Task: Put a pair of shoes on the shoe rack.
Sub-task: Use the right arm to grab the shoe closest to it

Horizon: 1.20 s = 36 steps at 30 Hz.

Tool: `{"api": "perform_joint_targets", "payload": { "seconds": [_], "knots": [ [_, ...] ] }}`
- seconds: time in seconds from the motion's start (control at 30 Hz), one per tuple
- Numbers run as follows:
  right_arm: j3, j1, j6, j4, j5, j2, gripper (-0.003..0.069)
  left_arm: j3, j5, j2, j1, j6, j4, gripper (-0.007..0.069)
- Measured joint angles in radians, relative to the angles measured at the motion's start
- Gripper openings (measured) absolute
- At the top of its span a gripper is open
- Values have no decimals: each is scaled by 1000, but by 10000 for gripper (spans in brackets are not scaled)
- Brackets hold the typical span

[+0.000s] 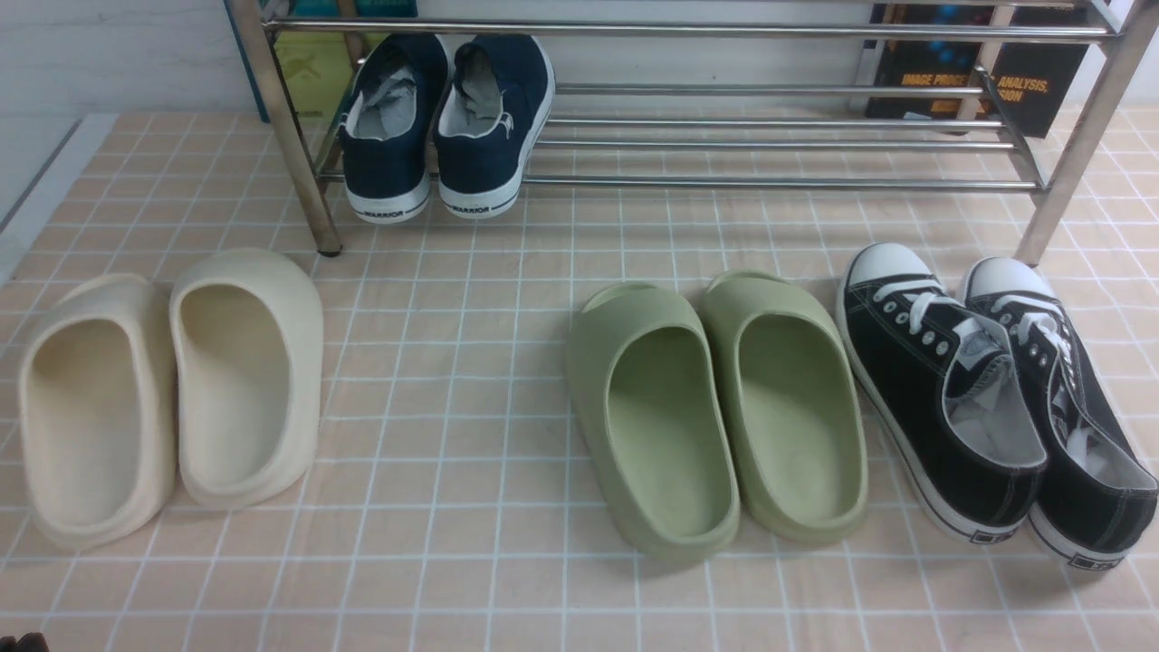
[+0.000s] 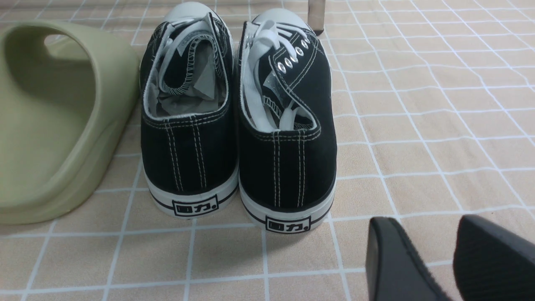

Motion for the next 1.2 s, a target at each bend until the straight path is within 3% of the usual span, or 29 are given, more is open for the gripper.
{"api": "perform_joint_targets", "payload": {
  "seconds": [0.87, 1.07, 1.2],
  "knots": [
    [0, 0, 0, -25, 0, 0, 239, 0, 0, 0, 0, 0, 7, 125],
    [0, 0, 0, 31, 0, 0, 239, 0, 1, 0, 0, 0, 7, 129],
    [0, 0, 0, 138, -16, 0, 239, 0, 1, 0, 0, 0, 7, 129]
  ]
}}
